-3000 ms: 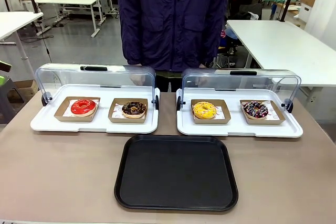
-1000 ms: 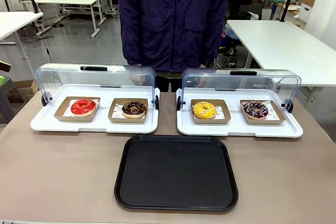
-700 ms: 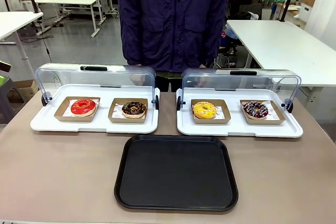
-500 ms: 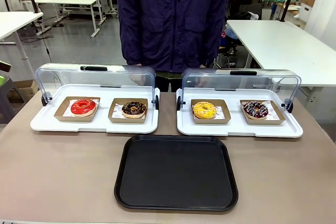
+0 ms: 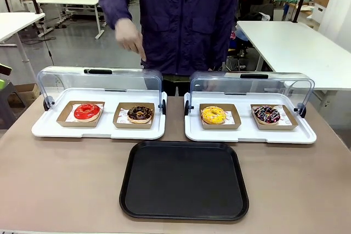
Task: Move the second donut from the left to the tray.
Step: Pick up the Paper togo box containing the Donut indicated by the person and place it on the Handle tray.
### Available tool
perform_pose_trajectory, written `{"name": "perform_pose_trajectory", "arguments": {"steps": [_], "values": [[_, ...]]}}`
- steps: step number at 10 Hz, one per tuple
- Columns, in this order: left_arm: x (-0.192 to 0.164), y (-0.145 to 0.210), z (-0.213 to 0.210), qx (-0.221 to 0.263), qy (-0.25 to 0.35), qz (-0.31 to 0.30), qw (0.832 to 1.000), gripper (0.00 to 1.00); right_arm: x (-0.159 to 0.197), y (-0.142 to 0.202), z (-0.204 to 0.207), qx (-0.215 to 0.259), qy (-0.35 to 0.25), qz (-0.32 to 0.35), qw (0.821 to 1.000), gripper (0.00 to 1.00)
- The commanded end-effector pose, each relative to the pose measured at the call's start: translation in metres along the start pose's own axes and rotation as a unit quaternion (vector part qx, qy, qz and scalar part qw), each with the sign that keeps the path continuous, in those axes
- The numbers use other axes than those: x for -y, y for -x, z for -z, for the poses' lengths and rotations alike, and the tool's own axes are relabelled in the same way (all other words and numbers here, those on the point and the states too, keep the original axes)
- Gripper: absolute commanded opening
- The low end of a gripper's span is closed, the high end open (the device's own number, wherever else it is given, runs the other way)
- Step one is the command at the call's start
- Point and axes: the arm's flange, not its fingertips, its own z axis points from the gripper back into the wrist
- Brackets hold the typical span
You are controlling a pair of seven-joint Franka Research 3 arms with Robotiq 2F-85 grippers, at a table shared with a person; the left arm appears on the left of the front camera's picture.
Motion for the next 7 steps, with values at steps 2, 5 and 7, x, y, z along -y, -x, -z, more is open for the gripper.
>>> {"name": "perform_pose_trajectory", "arguments": {"steps": [2,5,7], "values": [[-0.0008,0.0002,-0.0027,0.009,0.004,0.009,1.0,1.0,0.0032,-0.002,0.0013,0.014,0.0,-0.013,1.0,1.0],[-0.0008,0.0002,-0.0027,0.009,0.004,0.009,1.0,1.0,0.0032,-0.002,0.0013,0.014,0.0,-0.013,1.0,1.0],[-0.0008,0.0002,-0.0027,0.009,0.004,0.009,1.0,1.0,0.0032,-0.002,0.0013,0.014,0.0,-0.013,1.0,1.0]]}}
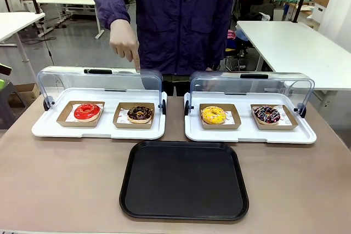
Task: Move the second donut from the left to the tray.
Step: Pick up the Paper togo box containing the Donut indicated by the person and place it on the Handle tray.
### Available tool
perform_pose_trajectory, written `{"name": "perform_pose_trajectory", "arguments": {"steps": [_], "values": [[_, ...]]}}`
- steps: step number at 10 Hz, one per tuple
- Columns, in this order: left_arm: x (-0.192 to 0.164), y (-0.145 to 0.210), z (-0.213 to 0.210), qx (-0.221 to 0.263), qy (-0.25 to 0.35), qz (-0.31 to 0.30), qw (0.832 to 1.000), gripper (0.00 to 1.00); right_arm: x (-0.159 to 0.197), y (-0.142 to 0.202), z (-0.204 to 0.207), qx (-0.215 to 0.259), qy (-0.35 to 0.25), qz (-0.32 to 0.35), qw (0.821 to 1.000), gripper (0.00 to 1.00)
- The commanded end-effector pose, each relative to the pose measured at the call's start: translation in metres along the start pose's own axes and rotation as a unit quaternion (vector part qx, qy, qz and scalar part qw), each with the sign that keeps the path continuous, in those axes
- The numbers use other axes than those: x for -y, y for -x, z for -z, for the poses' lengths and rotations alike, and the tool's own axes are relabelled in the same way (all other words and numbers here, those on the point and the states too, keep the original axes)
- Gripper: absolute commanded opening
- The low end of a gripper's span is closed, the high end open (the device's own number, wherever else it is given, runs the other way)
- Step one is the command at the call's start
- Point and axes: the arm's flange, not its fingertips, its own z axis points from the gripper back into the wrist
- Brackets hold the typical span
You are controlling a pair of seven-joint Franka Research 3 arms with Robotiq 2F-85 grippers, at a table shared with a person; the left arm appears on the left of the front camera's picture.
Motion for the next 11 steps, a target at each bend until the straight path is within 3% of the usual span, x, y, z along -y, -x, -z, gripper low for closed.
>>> {"name": "perform_pose_trajectory", "arguments": {"steps": [1,11], "values": [[-0.0008,0.0002,-0.0026,0.009,0.004,0.009,1.0,1.0,0.0032,-0.002,0.0013,0.014,0.0,-0.013,1.0,1.0],[-0.0008,0.0002,-0.0026,0.009,0.004,0.009,1.0,1.0,0.0032,-0.002,0.0013,0.014,0.0,-0.013,1.0,1.0]]}}
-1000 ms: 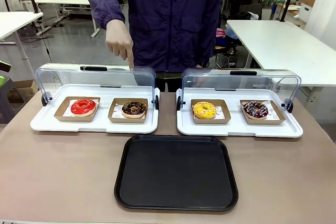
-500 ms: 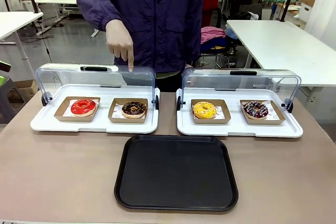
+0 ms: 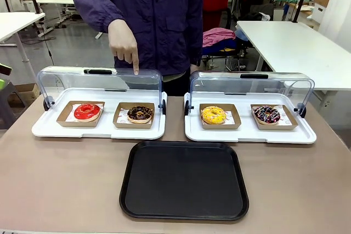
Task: Move the second donut from the left to the tray.
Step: Pick up the Paper togo box containing the Donut indicated by the person and place it on the Handle tray.
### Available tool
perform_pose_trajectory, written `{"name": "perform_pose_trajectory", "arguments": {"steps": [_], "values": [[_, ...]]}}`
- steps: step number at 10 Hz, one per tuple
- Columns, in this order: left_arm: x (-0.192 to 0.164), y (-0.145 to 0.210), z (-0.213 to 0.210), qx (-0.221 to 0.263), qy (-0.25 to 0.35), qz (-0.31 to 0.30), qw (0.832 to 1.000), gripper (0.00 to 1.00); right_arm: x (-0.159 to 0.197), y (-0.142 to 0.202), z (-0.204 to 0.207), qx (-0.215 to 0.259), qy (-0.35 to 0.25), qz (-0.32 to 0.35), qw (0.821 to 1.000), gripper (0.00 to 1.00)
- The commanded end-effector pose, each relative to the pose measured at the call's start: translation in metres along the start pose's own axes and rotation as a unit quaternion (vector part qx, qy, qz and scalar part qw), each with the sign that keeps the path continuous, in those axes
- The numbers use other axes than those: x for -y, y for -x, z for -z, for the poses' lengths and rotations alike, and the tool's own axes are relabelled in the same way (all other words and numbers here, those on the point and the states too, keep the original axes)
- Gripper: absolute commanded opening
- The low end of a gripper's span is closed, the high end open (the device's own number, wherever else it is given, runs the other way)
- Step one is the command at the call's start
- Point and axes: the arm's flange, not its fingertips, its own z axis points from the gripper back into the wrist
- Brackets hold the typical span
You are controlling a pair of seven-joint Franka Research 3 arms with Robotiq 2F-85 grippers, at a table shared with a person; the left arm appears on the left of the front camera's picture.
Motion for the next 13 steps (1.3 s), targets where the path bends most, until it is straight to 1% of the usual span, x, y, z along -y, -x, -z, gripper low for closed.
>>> {"name": "perform_pose_trajectory", "arguments": {"steps": [1,2,4,5,7,9,10,11,12,13], "values": [[-0.001,0.0,-0.003,0.009,0.004,0.009,1.0,1.0,0.003,-0.002,0.001,0.014,0.0,-0.013,1.0,1.0],[0.0,0.0,0.0,0.0,0.0,0.0,1.0,1.0,0.003,-0.002,0.001,0.014,0.0,-0.013,1.0,1.0],[0.015,-0.048,0.021,-0.058,0.016,0.055,0.997,1.0,0.003,-0.002,0.001,0.014,0.0,-0.013,1.0,1.0],[0.023,-0.078,0.041,-0.1,0.031,0.087,0.991,1.0,0.003,-0.002,0.001,0.014,0.0,-0.013,1.0,1.0],[0.034,-0.123,0.09,-0.183,0.051,0.133,0.973,1.0,0.003,-0.002,0.001,0.014,0.0,-0.013,1.0,1.0],[0.044,-0.154,0.158,-0.258,0.077,0.186,0.945,1.0,0.003,-0.002,0.001,0.014,0.0,-0.013,1.0,1.0],[0.049,-0.159,0.19,-0.288,0.091,0.206,0.931,1.0,0.003,-0.002,0.001,0.014,0.0,-0.013,1.0,1.0],[0.05,-0.157,0.224,-0.31,0.1,0.215,0.921,1.0,0.003,-0.002,0.001,0.014,0.0,-0.013,1.0,1.0],[0.049,-0.149,0.256,-0.326,0.096,0.223,0.914,1.0,0.003,-0.002,0.001,0.014,0.0,-0.013,1.0,1.0],[0.047,-0.139,0.289,-0.349,0.071,0.241,0.903,1.0,0.003,-0.002,0.001,0.014,0.0,-0.013,1.0,1.0]]}}
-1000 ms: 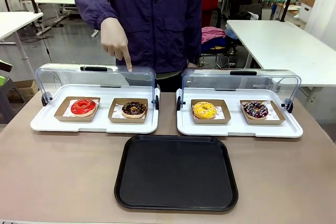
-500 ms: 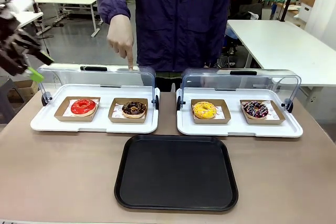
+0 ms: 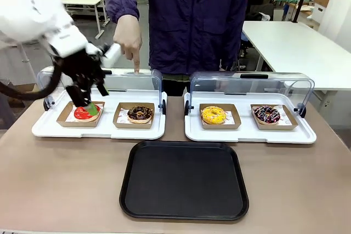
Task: Move the second donut from the left to the tray.
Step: Pick up the Paper togo box containing the Donut indicated by the person and place it on the Handle tray.
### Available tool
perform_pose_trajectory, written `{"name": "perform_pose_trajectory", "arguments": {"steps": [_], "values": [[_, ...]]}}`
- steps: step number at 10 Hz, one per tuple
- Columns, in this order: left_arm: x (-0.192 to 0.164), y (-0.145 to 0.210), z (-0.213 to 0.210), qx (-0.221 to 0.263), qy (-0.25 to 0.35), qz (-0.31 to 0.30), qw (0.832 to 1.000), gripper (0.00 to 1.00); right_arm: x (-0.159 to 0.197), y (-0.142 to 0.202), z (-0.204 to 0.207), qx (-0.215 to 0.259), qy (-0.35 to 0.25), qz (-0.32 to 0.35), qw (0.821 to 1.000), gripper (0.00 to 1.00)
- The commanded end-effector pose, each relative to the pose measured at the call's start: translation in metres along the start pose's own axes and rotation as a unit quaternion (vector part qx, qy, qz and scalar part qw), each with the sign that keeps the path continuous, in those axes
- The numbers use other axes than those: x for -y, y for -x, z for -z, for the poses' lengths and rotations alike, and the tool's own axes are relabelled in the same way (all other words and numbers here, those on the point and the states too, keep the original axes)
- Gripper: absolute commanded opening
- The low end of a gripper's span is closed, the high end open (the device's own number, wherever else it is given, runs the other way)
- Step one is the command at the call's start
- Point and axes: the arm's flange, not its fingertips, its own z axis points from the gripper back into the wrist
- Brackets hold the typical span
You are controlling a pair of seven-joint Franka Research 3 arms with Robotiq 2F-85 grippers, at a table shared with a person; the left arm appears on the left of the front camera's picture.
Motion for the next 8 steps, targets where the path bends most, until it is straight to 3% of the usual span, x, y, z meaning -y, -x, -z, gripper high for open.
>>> {"name": "perform_pose_trajectory", "arguments": {"steps": [1,4,8], "values": [[-0.015,-0.002,0.031,-0.051,-0.027,-0.004,0.998,1.0,0.003,-0.002,0.001,0.016,0.0,-0.013,1.0,1.0],[-0.041,-0.006,0.077,-0.066,-0.054,-0.013,0.996,1.0,0.003,-0.002,0.001,0.016,0.0,-0.013,1.0,1.0],[-0.034,-0.005,0.076,-0.054,-0.041,0.005,0.998,1.0,0.003,-0.002,0.001,0.016,0.0,-0.013,1.0,1.0]]}}
